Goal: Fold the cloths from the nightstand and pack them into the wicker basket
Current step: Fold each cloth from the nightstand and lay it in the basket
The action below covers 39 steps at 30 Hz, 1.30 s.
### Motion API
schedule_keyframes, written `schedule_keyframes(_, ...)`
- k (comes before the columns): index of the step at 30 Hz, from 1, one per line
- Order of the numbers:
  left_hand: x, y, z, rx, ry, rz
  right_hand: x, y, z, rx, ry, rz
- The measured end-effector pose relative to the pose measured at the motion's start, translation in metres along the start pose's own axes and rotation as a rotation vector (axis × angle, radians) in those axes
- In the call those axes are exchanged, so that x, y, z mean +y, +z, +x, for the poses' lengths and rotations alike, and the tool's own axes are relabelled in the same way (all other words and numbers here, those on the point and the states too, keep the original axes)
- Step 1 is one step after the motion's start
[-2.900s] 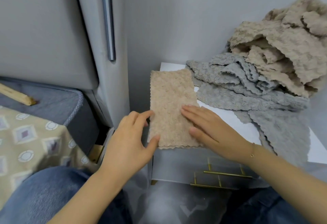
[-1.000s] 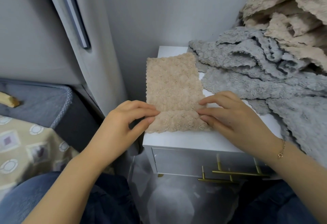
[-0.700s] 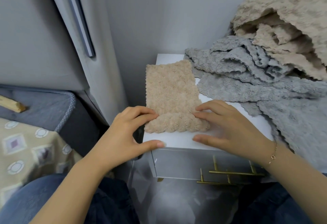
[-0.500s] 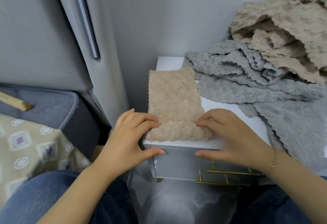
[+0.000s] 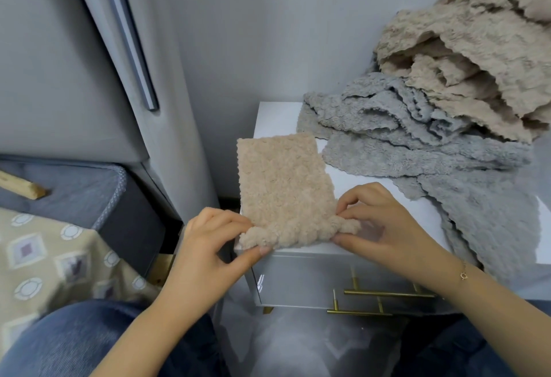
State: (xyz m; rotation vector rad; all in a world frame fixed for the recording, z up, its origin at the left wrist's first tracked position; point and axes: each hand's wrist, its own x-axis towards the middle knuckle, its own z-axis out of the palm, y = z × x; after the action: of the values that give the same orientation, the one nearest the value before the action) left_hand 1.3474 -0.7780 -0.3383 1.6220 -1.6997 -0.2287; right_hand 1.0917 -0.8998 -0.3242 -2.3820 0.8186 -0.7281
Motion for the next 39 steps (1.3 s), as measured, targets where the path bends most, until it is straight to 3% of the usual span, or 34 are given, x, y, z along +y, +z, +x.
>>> schedule_keyframes(4, 0.004, 0.001, 0.006, 0.016, -0.129, -0.159, -0.001, 0.001, 0.009, -0.026, 0.153, 0.144)
schedule_keyframes(9, 0.004, 0.006, 0.01, 0.083, -0.283, -0.269, -0.003, 0.0, 0.019, 0.068, 0.28, 0.249)
schedule_keyframes(20, 0.022, 0.004, 0.021, 0.133, -0.528, -0.355, 0.0, 0.003, 0.028, 0.096, 0.274, 0.042)
schedule_keyframes(26, 0.004, 0.01, 0.019, 0.229, -0.429, -0.172, -0.002, 0.004, 0.031, 0.127, 0.168, -0.188)
schedule_keyframes(30, 0.003, 0.008, 0.02, 0.267, -0.262, -0.096, -0.005, 0.005, 0.031, 0.122, -0.101, -0.174)
schedule_keyframes(33, 0.001, 0.001, 0.022, 0.16, 0.018, 0.052, -0.001, 0.006, 0.031, 0.081, -0.314, -0.333)
schedule_keyframes(35, -0.006, -0.004, 0.02, 0.063, 0.159, 0.139, 0.002, 0.004, 0.029, 0.021, -0.327, -0.327)
schedule_keyframes(39, -0.011, -0.008, 0.013, -0.085, 0.101, 0.079, 0.005, 0.0, 0.022, -0.146, -0.174, -0.267)
